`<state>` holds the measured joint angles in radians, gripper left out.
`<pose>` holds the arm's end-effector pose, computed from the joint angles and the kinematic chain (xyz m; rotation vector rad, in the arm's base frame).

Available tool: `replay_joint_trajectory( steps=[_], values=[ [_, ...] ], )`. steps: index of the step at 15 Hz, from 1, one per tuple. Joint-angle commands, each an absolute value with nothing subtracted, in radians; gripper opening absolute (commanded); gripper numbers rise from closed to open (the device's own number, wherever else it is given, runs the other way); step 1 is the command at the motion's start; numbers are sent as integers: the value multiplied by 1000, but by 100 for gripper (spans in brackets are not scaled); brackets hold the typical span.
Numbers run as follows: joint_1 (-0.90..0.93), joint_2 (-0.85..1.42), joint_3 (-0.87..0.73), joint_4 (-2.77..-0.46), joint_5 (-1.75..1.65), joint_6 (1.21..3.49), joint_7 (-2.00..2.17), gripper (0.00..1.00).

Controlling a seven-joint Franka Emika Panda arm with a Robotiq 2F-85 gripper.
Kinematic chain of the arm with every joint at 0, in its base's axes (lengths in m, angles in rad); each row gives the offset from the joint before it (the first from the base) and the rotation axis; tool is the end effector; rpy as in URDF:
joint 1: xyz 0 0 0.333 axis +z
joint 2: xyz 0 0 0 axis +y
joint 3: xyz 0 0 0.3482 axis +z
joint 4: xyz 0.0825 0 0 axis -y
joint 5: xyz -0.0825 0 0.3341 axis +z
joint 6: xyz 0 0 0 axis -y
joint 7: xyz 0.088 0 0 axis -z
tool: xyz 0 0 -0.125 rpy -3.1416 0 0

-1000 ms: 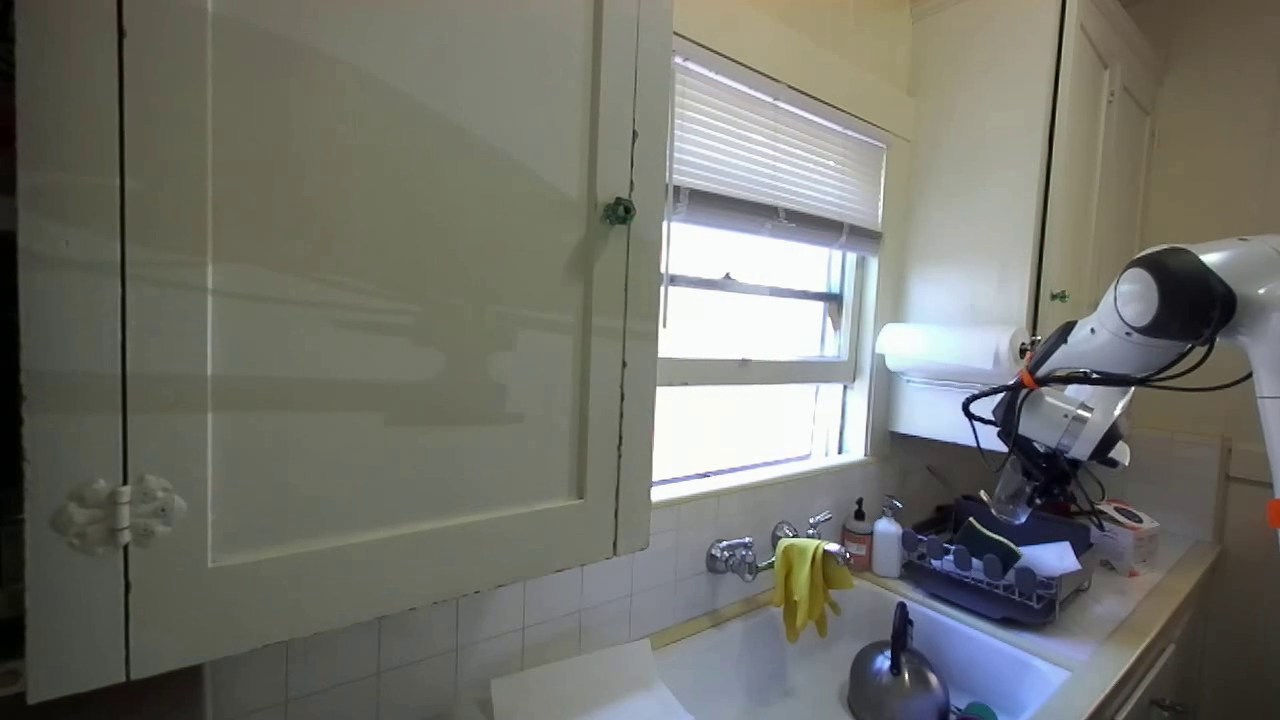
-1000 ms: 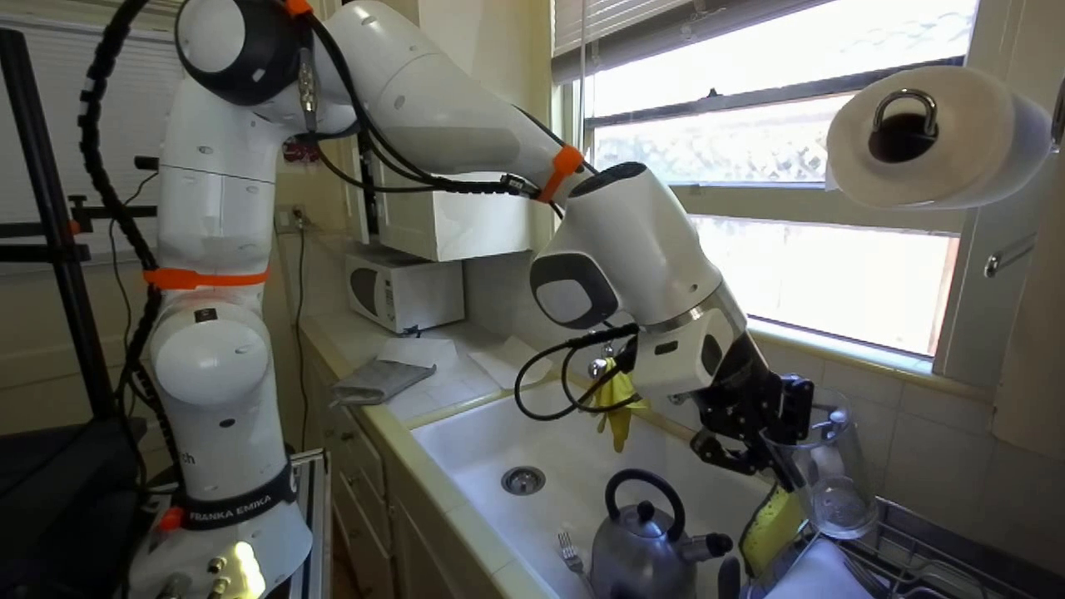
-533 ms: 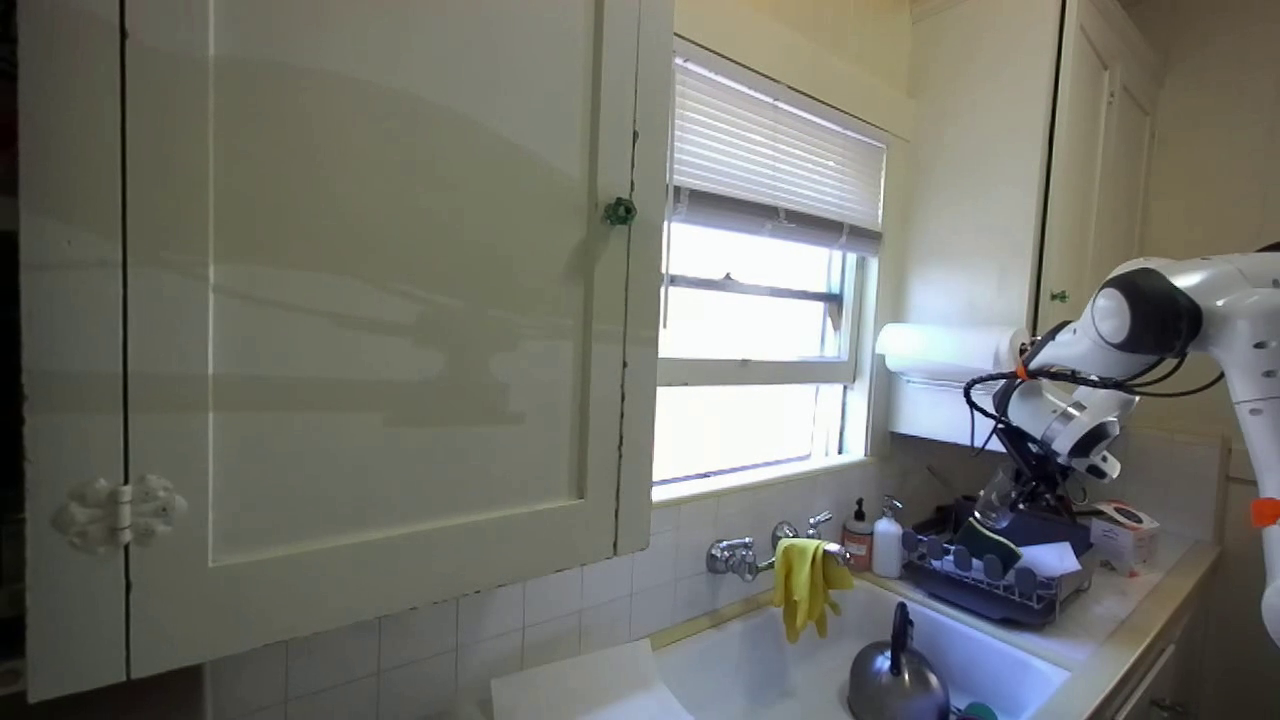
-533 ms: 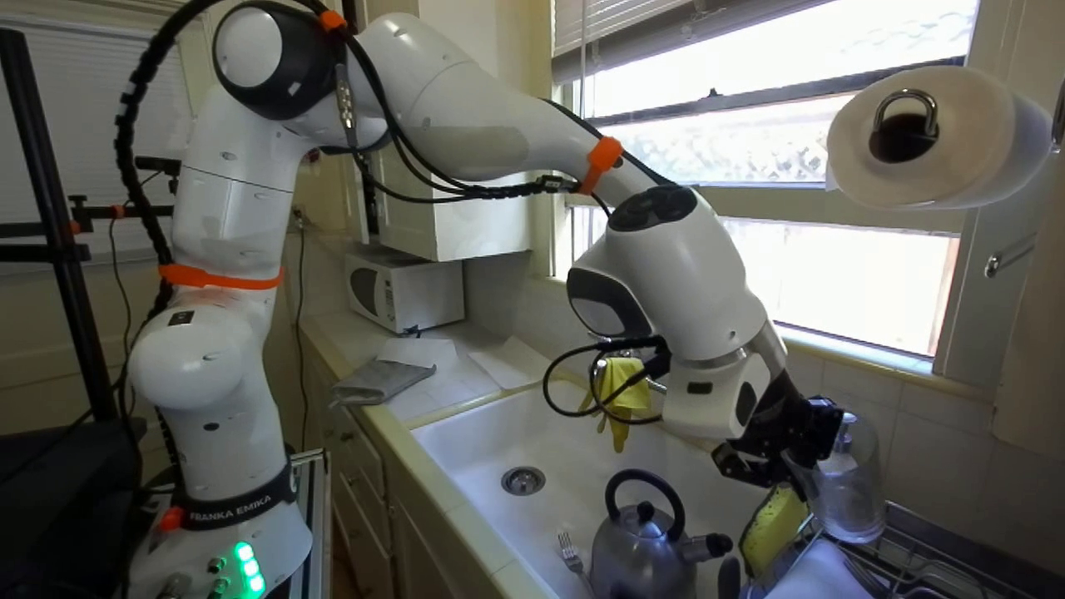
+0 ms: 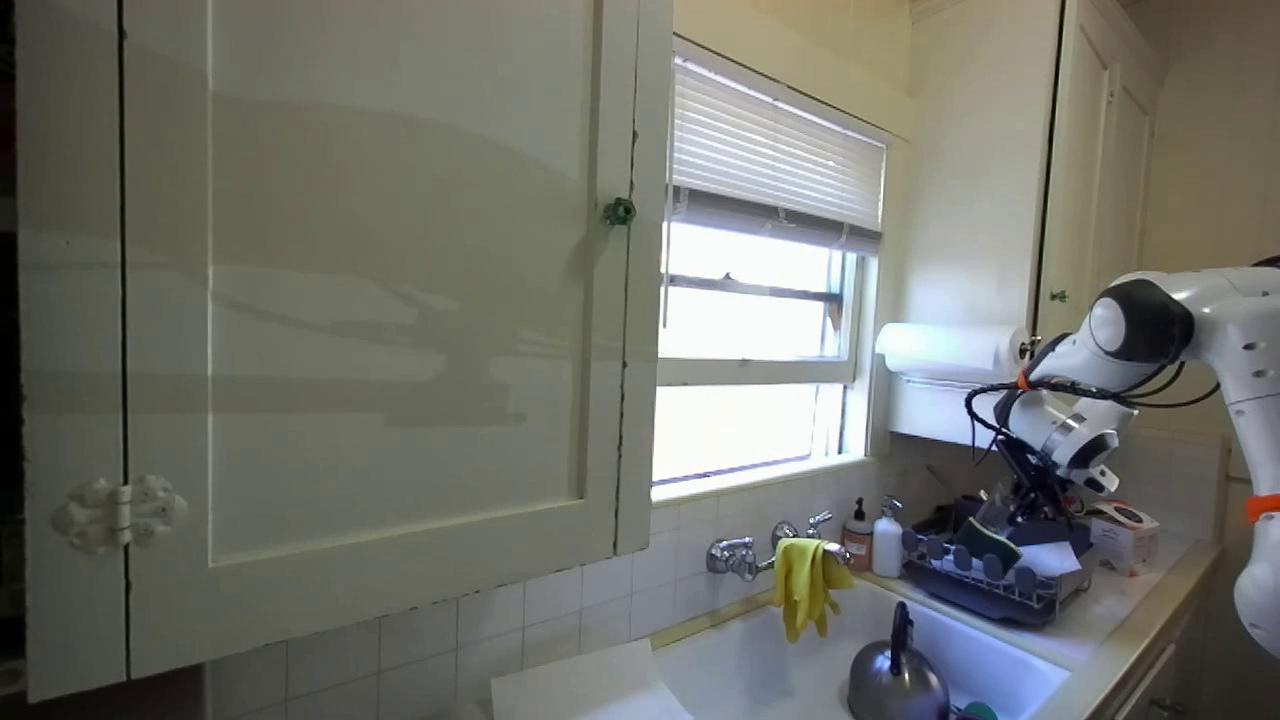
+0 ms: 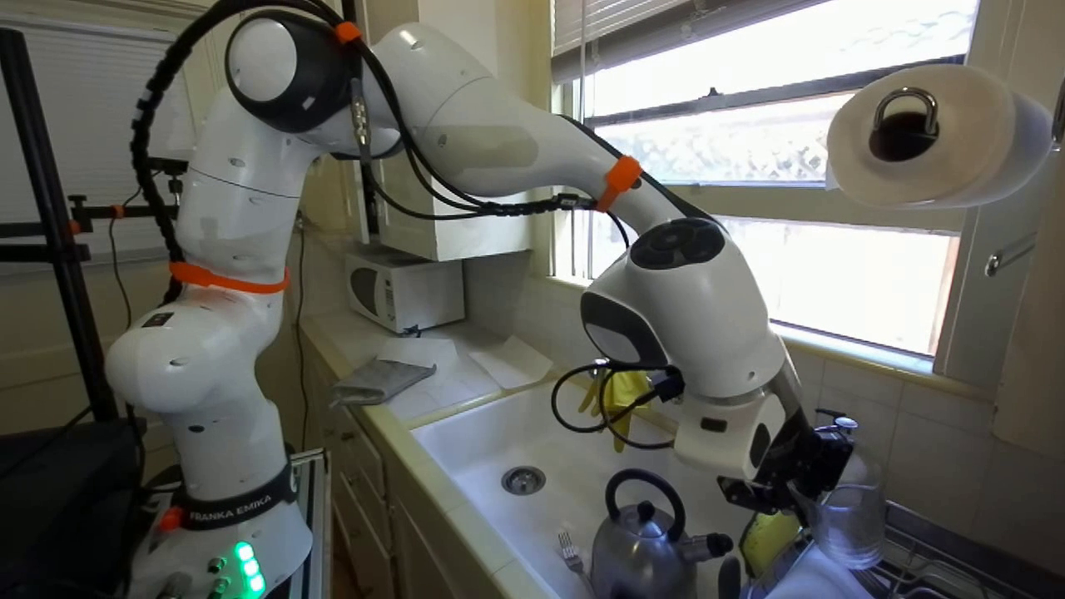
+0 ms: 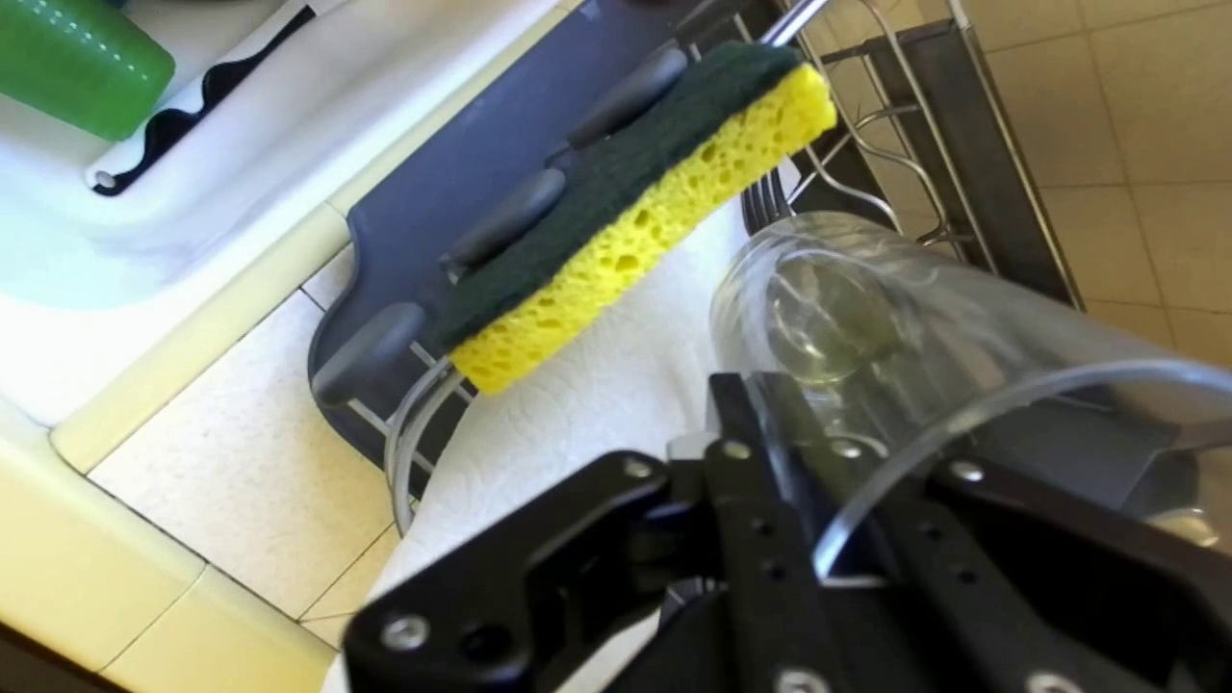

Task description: Take the glass cup out of the sink and put it on the dishrack.

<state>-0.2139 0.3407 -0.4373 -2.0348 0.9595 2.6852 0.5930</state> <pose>0.4759 -0.3639 0.3711 -1.4561 2.2535 -0.5013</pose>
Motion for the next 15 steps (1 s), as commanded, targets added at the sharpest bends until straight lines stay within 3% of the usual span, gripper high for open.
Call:
replay_joint_trajectory(
  steps=[1, 9, 15],
  values=[
    [-304, 402, -381, -1931, 973, 2628, 639, 2],
    [-377, 561, -352, -1781, 928, 2474, 773, 2],
    [-372, 613, -374, -1797, 838, 2450, 837, 2]
  ],
)
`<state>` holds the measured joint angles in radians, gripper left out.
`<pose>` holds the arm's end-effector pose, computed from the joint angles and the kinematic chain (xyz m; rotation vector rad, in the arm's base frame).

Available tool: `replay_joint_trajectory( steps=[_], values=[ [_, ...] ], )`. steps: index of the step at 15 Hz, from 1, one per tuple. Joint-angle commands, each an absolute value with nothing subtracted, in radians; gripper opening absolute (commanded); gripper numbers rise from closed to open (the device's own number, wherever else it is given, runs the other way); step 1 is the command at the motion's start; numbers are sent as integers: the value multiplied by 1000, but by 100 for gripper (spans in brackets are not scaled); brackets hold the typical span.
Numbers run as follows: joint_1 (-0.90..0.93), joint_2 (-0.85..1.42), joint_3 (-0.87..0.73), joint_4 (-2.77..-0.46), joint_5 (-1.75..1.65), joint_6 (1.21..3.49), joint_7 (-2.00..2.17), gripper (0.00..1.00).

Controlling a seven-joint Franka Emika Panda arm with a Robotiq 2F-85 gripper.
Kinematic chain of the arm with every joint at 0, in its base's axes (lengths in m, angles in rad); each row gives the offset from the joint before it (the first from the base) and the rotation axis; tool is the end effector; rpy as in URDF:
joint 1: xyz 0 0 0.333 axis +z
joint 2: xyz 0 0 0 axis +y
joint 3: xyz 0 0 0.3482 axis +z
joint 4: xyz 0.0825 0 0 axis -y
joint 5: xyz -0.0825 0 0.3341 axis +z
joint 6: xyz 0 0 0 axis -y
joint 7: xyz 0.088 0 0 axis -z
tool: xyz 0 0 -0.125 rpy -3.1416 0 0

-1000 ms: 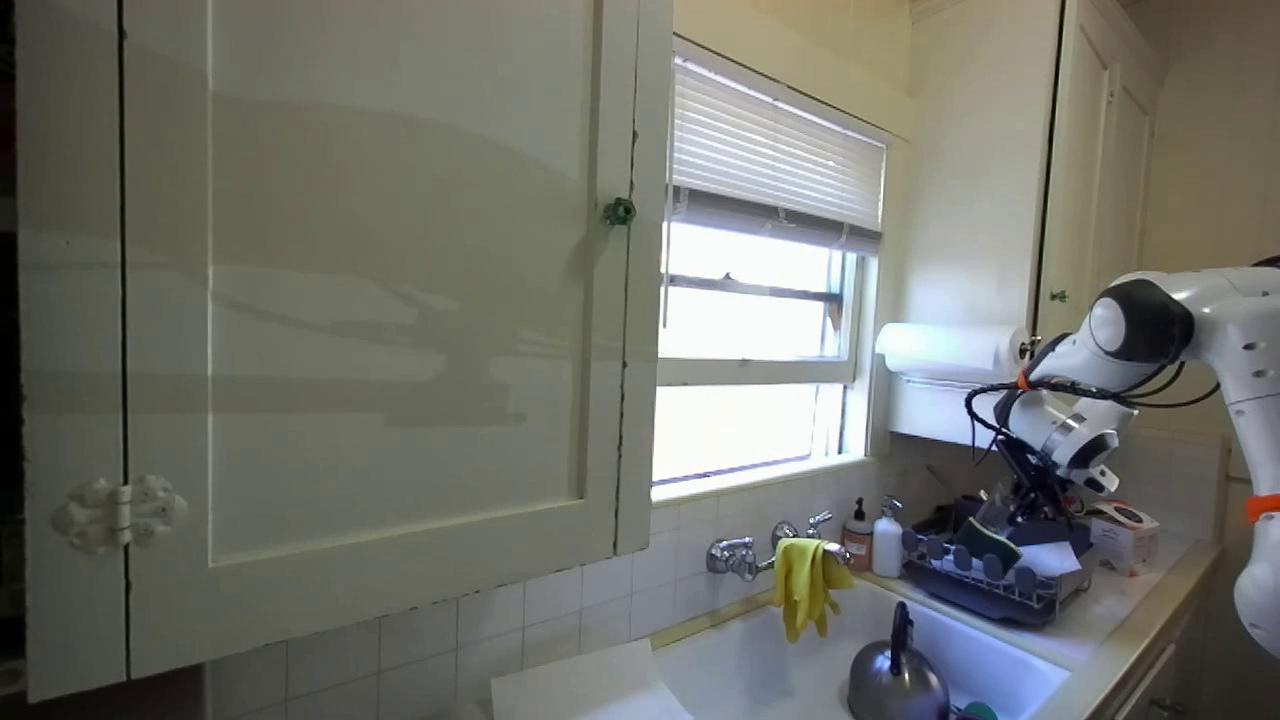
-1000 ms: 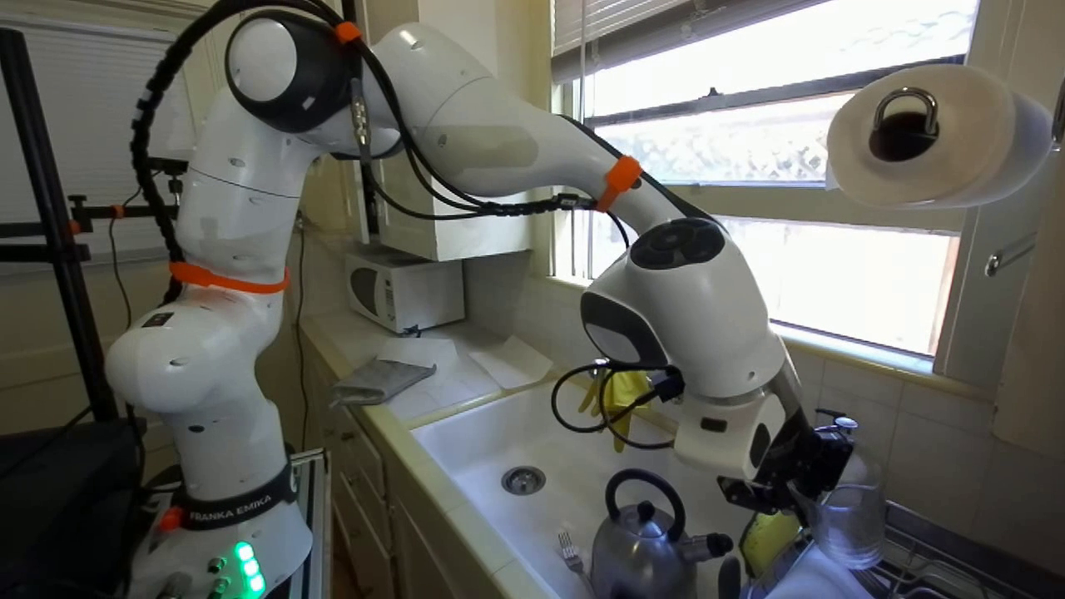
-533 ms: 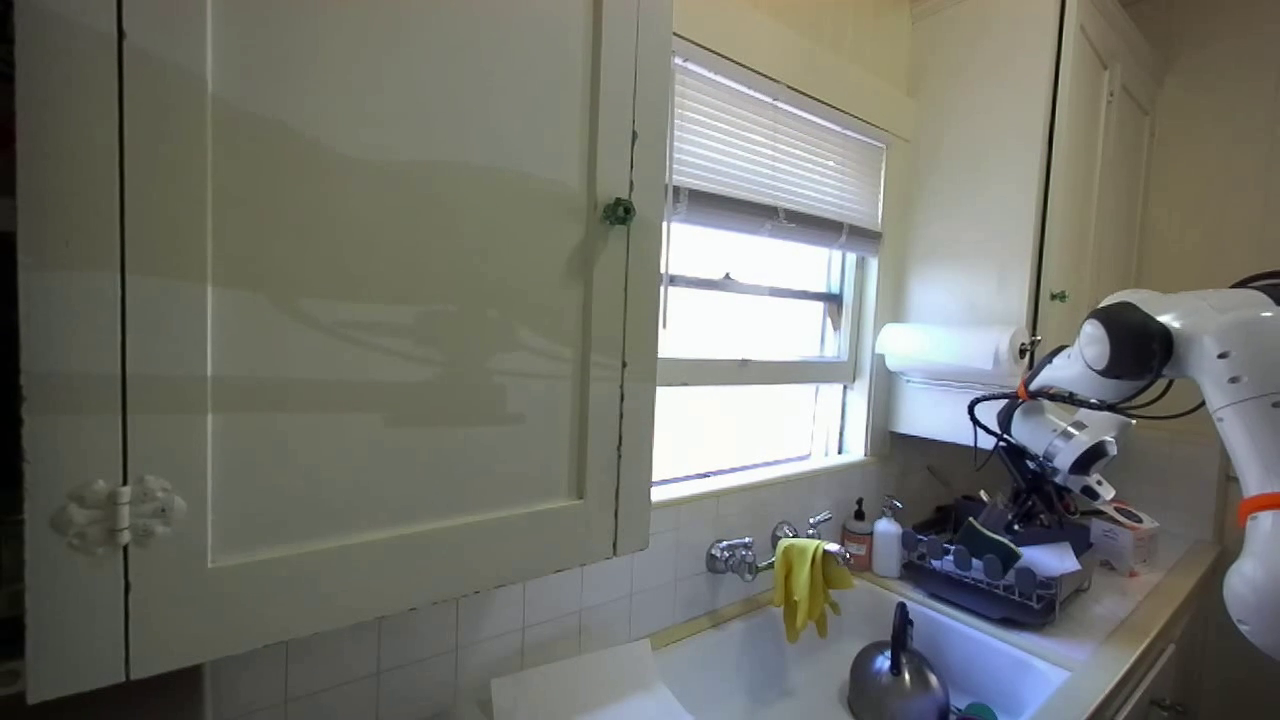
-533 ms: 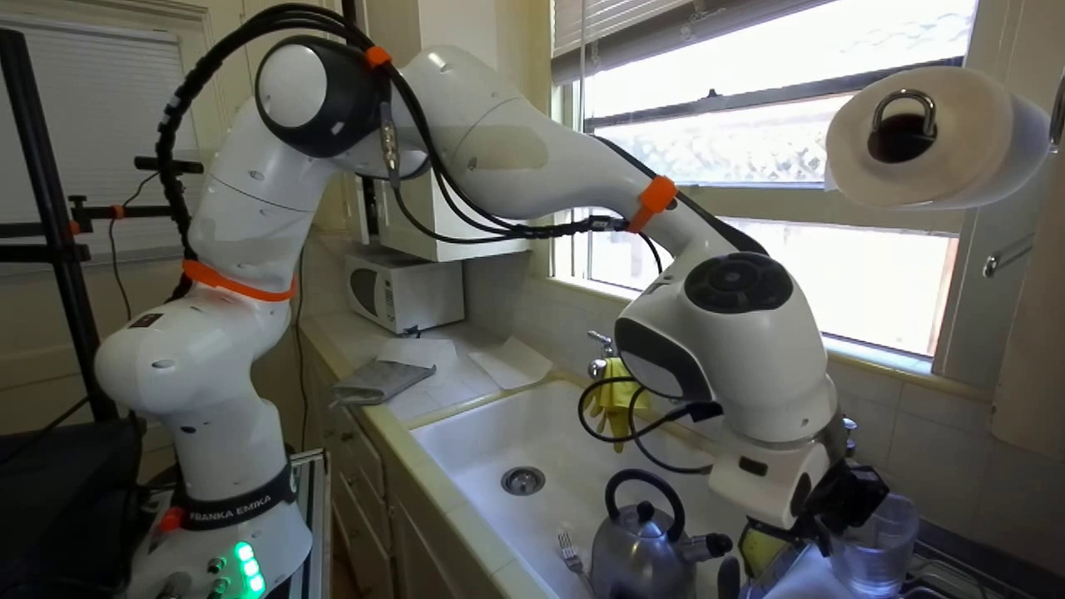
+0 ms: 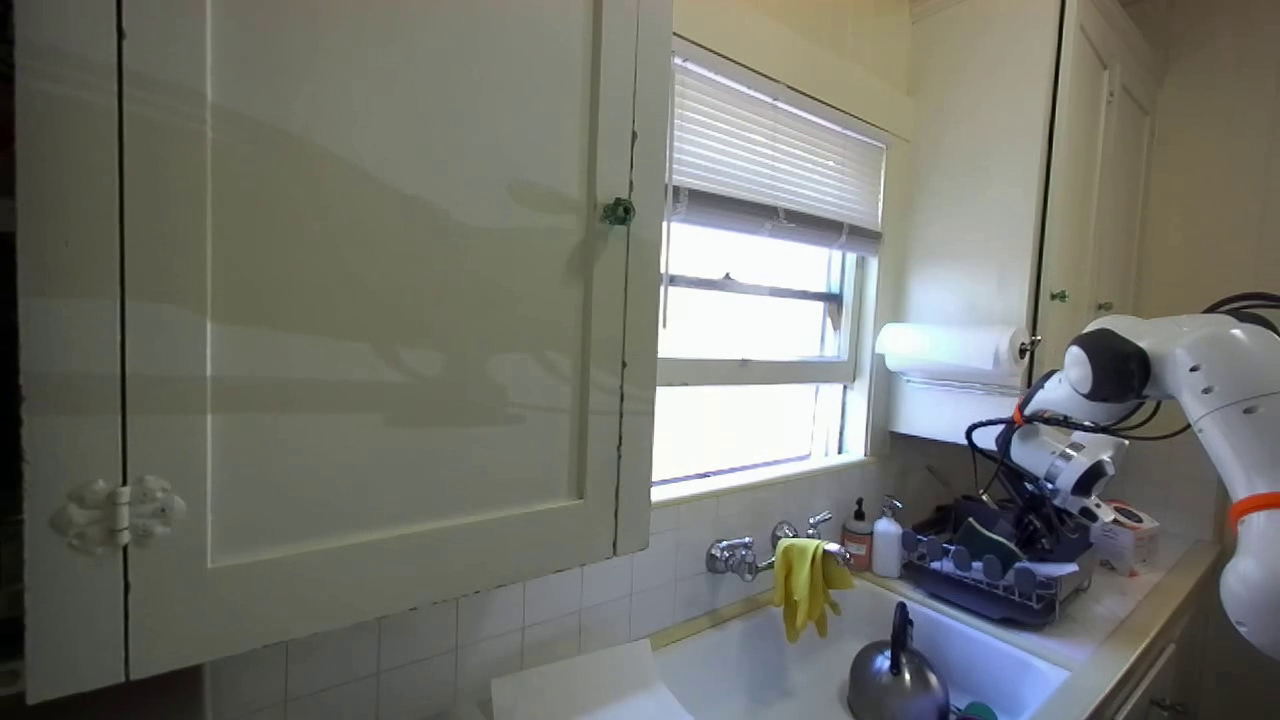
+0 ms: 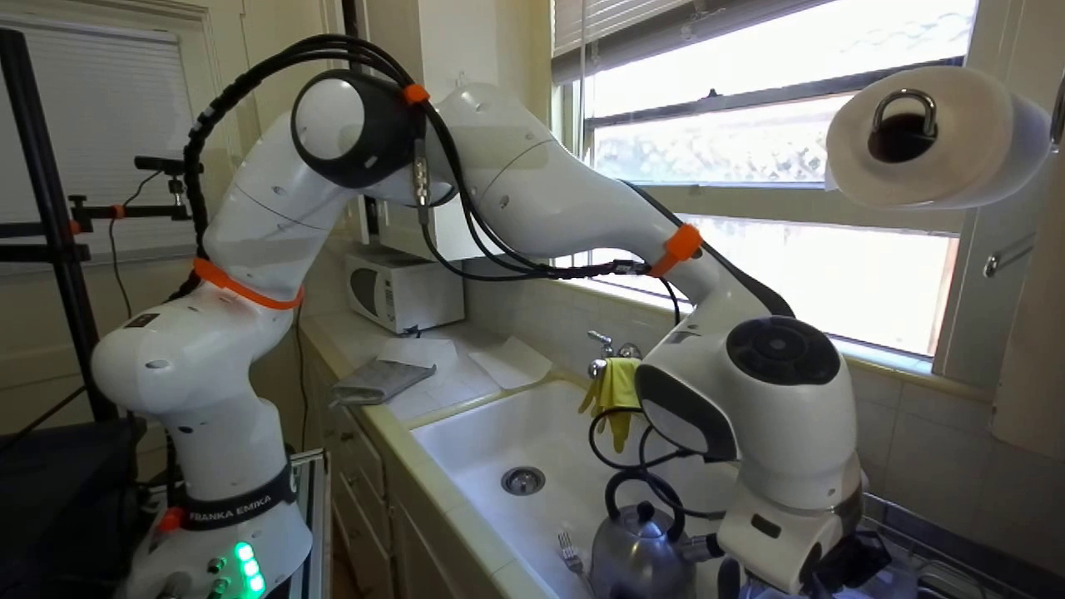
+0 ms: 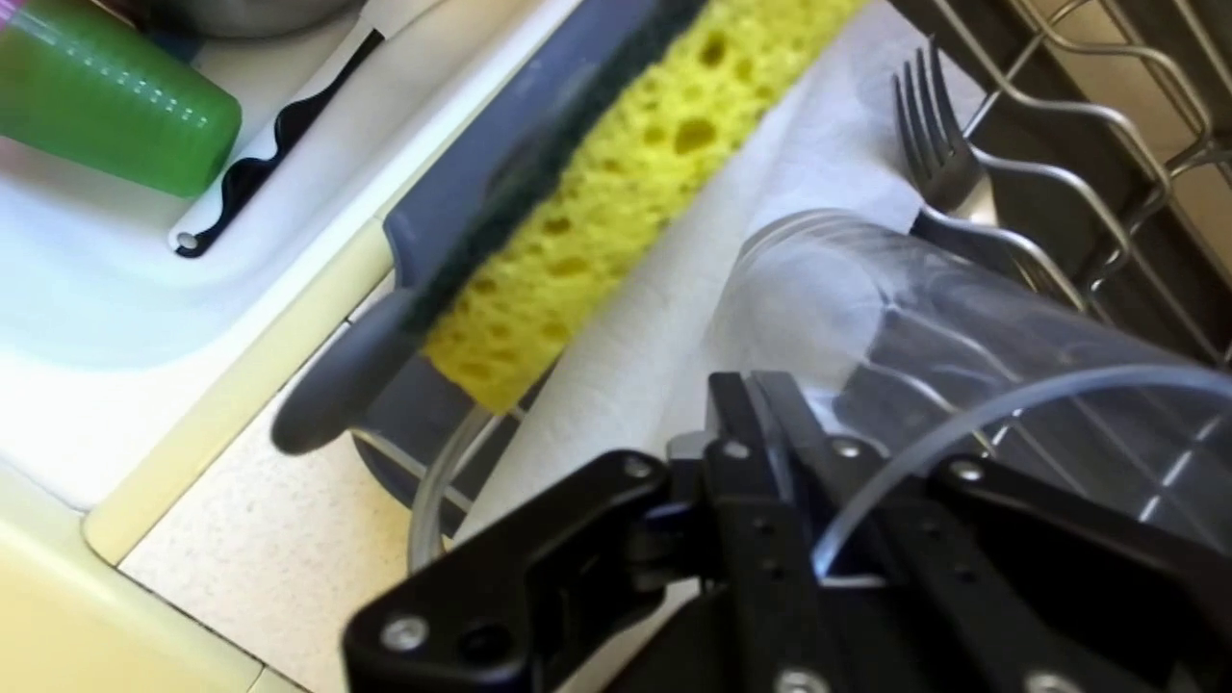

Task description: Take the glass cup out of the sink and put it on the dishrack.

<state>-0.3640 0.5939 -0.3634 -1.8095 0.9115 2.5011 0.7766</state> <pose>0.5077 -0.4087 0.2894 -1.3232 2.3904 -0.2248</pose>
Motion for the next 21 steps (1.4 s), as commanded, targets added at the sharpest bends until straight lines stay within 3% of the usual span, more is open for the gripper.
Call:
replay_joint_trajectory(
  steps=[1, 3, 4, 6, 14, 21],
  values=[
    [-374, 607, -371, -1796, 823, 2440, 836, 2],
    [-383, 604, -365, -1787, 793, 2410, 842, 2],
    [-381, 600, -367, -1788, 771, 2403, 845, 33],
    [-377, 595, -371, -1791, 733, 2396, 861, 41],
    [-348, 424, -353, -1897, 715, 2546, 790, 99],
    [-303, 267, -363, -2010, 641, 2617, 826, 100]
  ],
)
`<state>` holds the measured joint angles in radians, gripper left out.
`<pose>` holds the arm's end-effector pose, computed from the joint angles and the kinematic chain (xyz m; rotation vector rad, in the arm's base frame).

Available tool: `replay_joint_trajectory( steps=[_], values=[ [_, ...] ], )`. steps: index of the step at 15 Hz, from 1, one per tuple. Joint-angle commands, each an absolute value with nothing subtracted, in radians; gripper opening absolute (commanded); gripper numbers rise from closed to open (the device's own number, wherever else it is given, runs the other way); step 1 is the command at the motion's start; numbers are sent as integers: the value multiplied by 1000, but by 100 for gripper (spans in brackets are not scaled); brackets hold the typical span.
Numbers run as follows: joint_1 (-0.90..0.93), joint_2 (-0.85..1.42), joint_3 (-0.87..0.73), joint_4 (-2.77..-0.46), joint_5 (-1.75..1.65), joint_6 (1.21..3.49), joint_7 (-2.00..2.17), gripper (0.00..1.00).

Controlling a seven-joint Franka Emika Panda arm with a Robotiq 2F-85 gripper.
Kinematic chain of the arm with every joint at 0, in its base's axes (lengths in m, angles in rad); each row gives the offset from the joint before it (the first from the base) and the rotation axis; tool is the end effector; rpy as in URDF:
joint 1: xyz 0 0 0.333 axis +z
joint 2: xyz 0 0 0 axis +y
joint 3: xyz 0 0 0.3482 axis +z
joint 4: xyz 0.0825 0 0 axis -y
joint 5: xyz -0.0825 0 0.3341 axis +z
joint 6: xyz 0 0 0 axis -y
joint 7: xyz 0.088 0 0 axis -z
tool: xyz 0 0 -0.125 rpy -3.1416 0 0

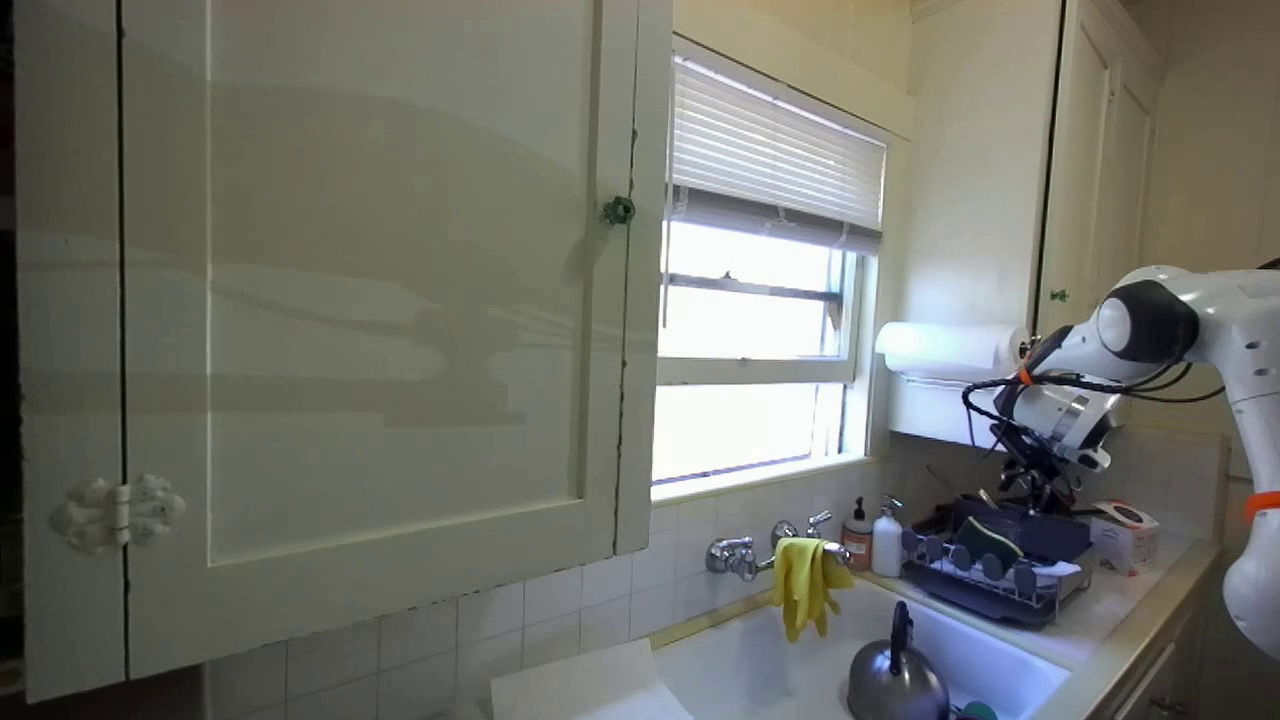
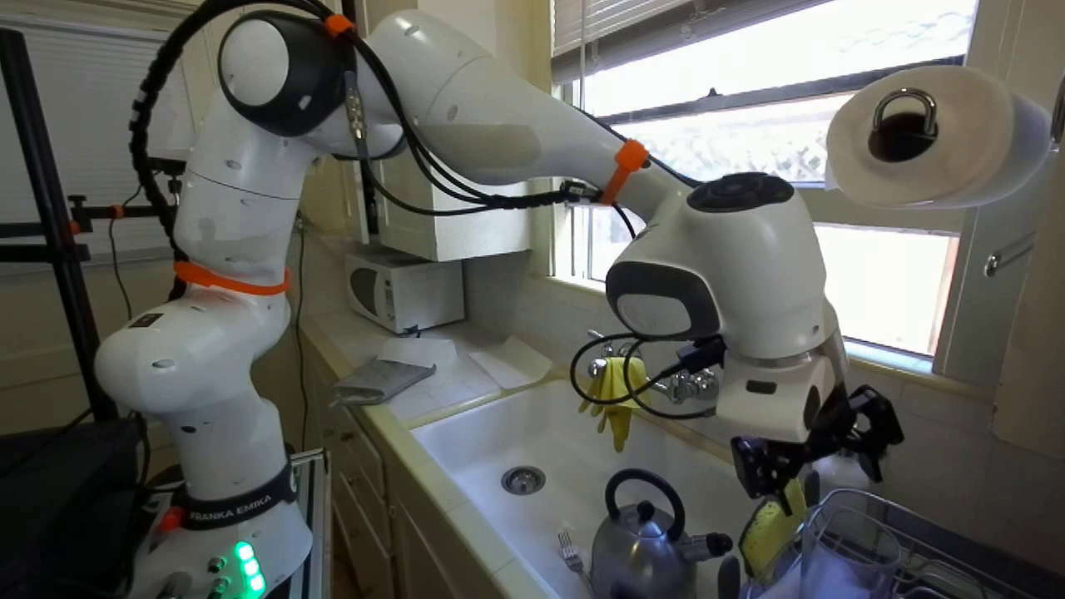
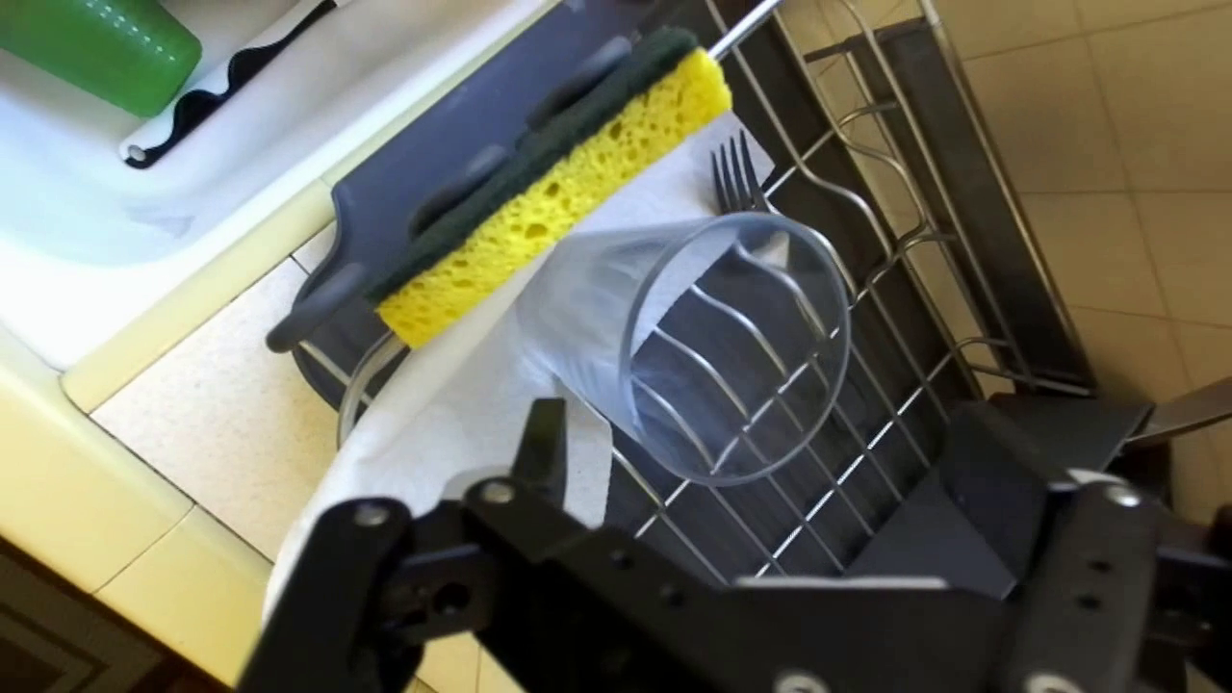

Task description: Take the glass cup out of the sink and put it on the dishrack.

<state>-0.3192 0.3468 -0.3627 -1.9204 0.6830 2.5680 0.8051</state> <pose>0.4949 -0.3803 0.4001 -1.5256 2.2846 -0.4332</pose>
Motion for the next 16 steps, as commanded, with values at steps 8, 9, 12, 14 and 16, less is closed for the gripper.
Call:
replay_joint_trajectory(
  steps=[8, 9, 12, 14, 16],
  values=[
    [-243, 92, -362, -2220, 292, 2620, 801, 100],
    [-227, 64, -358, -2248, 229, 2612, 813, 100],
    [-196, -6, -321, -2311, 71, 2570, 816, 100],
    [-181, -46, -281, -2338, -16, 2531, 817, 100],
    [-168, -76, -231, -2358, -90, 2494, 814, 100]
  ],
)
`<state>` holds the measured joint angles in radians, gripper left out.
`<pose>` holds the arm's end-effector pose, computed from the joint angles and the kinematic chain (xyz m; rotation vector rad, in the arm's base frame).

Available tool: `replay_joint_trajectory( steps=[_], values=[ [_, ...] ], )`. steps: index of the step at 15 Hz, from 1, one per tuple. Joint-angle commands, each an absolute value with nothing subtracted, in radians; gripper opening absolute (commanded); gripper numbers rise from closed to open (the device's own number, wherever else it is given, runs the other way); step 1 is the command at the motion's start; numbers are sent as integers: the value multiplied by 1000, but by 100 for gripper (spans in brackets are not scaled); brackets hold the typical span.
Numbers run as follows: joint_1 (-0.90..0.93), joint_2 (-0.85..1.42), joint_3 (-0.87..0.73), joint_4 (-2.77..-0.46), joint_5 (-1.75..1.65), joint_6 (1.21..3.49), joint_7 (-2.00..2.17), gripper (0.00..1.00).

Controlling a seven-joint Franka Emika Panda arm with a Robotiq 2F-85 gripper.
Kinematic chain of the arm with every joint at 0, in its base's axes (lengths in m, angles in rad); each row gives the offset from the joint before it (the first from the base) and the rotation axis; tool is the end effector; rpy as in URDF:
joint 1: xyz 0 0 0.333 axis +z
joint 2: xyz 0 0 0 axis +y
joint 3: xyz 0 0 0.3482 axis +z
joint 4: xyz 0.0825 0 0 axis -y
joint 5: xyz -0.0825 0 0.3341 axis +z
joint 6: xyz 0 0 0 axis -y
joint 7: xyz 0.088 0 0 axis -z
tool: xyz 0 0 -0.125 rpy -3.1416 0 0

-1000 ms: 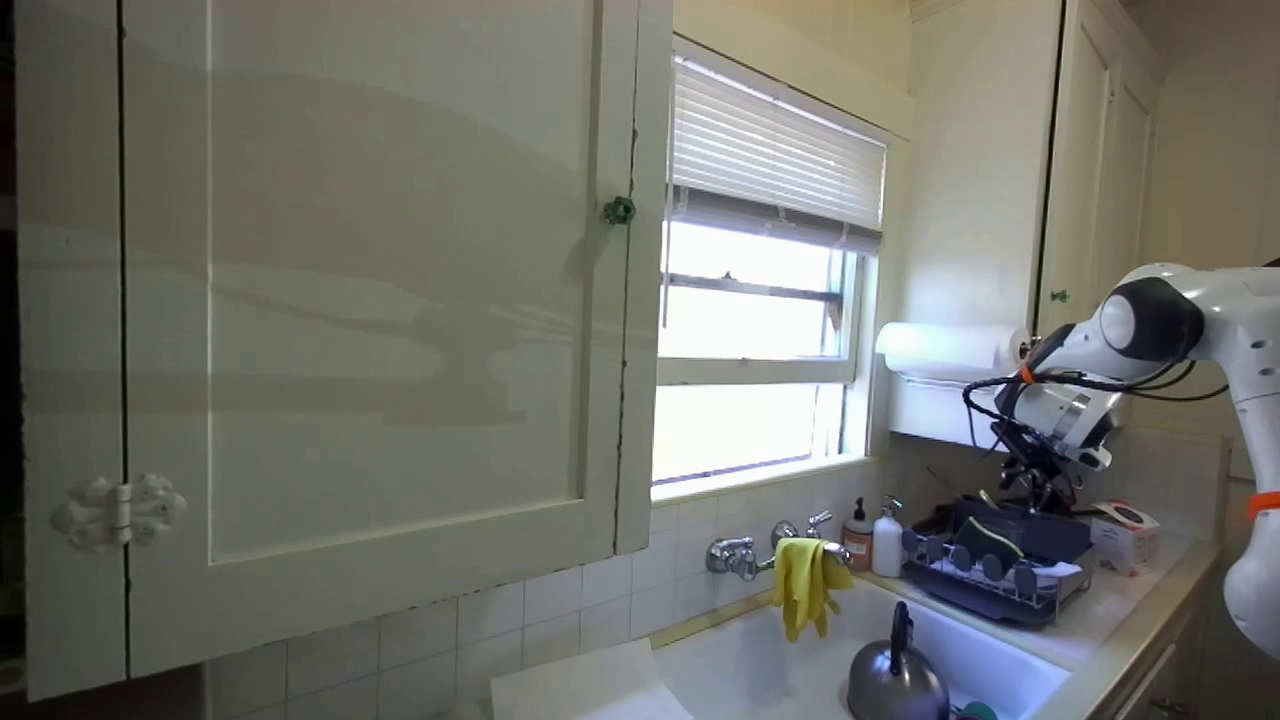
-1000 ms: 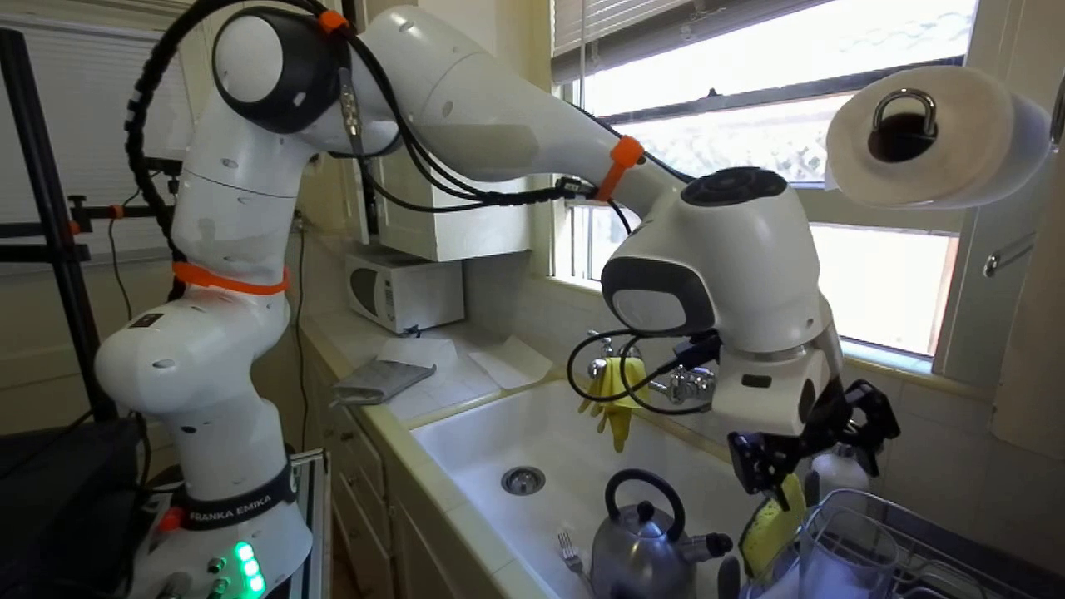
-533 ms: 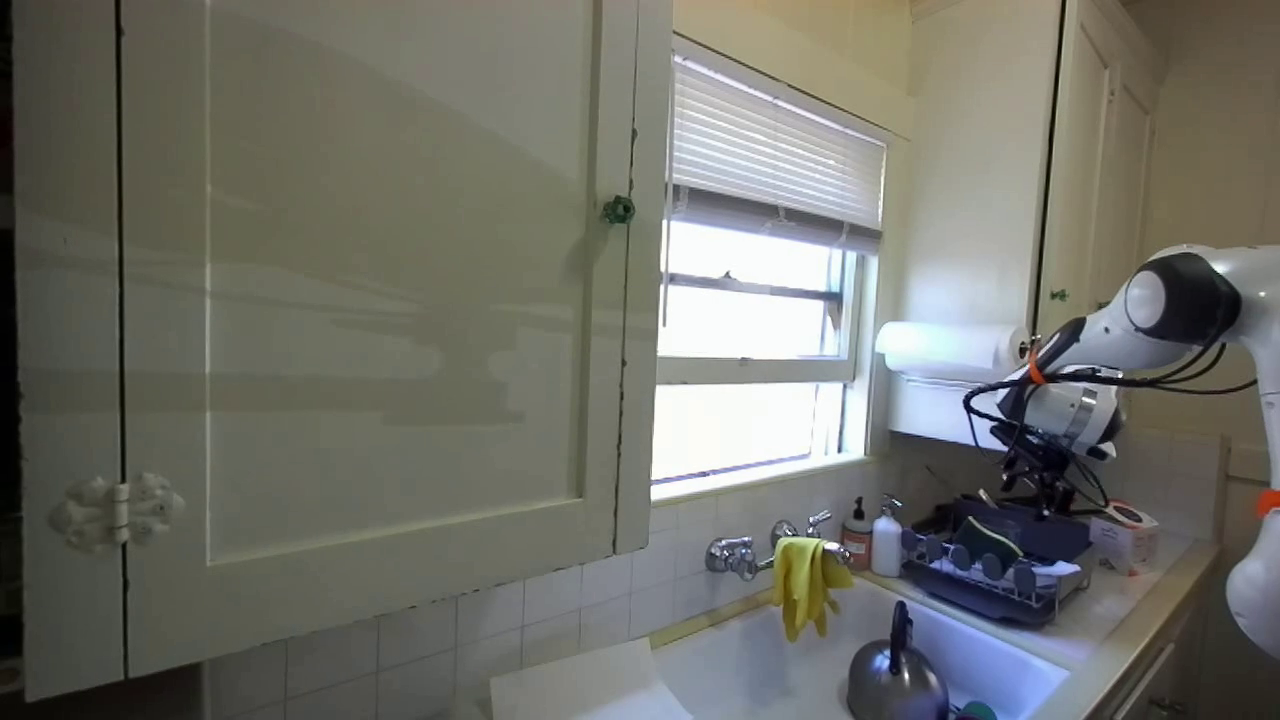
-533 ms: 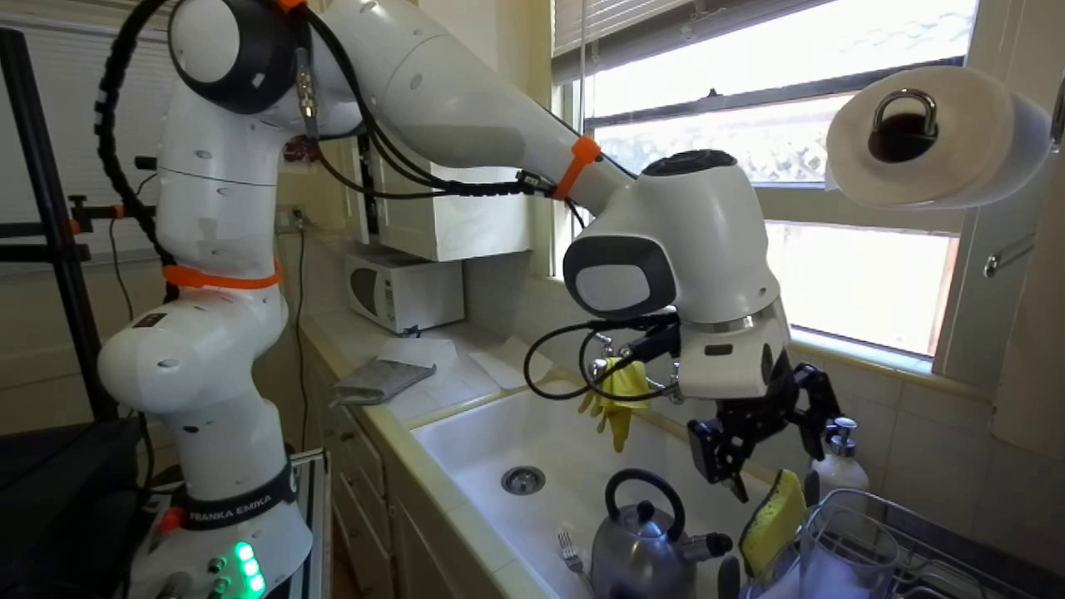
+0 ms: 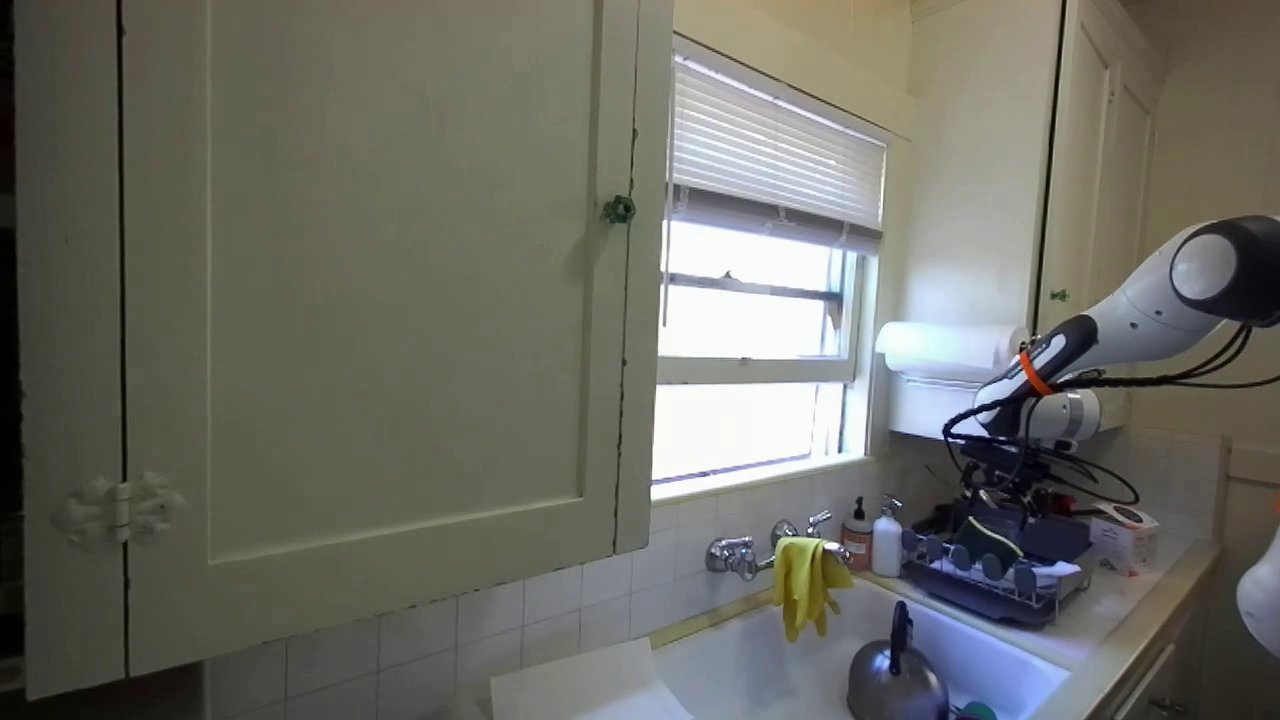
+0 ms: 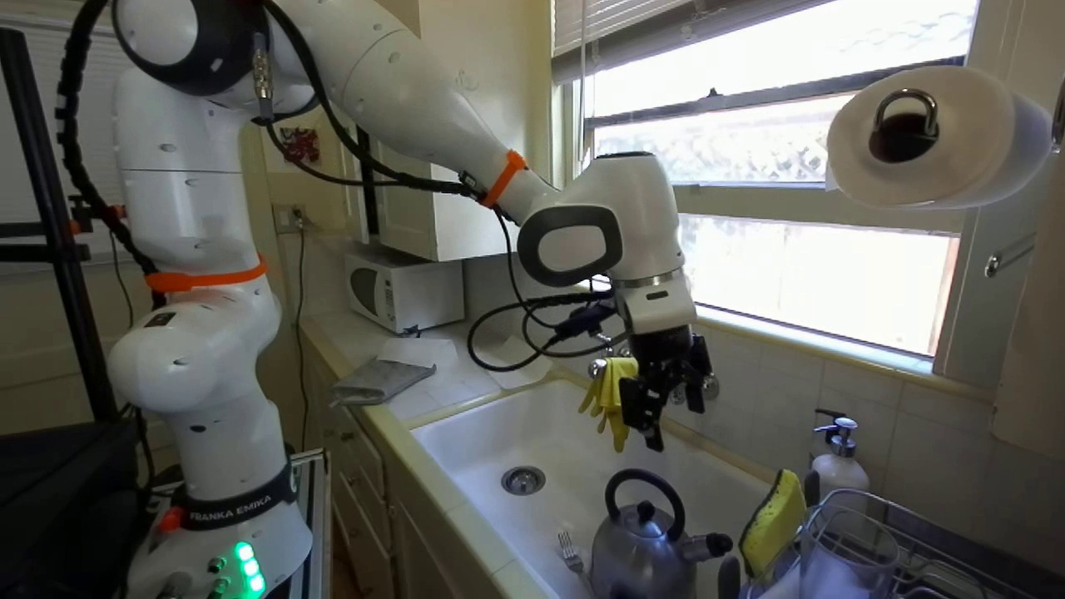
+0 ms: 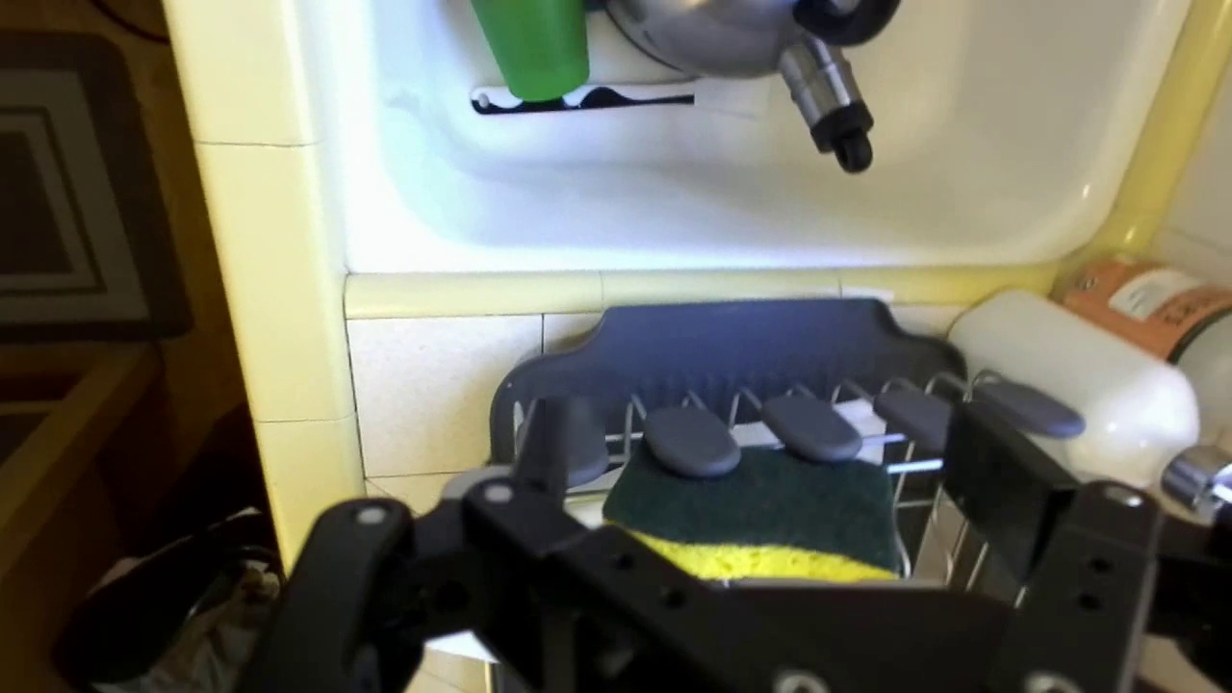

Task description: Take the glass cup out of the sink and put it on the dishrack.

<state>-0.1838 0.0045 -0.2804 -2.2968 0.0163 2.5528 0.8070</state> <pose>0.4509 -0.2257 0.4203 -2.4561 1.8353 -0.3797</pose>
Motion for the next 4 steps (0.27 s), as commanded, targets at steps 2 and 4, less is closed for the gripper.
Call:
replay_joint_trajectory(
  steps=[2, 4],
  values=[
    [-149, -94, -175, -2378, -150, 2460, 816, 100],
    [-166, -57, -168, -2341, -116, 2477, 803, 100]
  ],
)
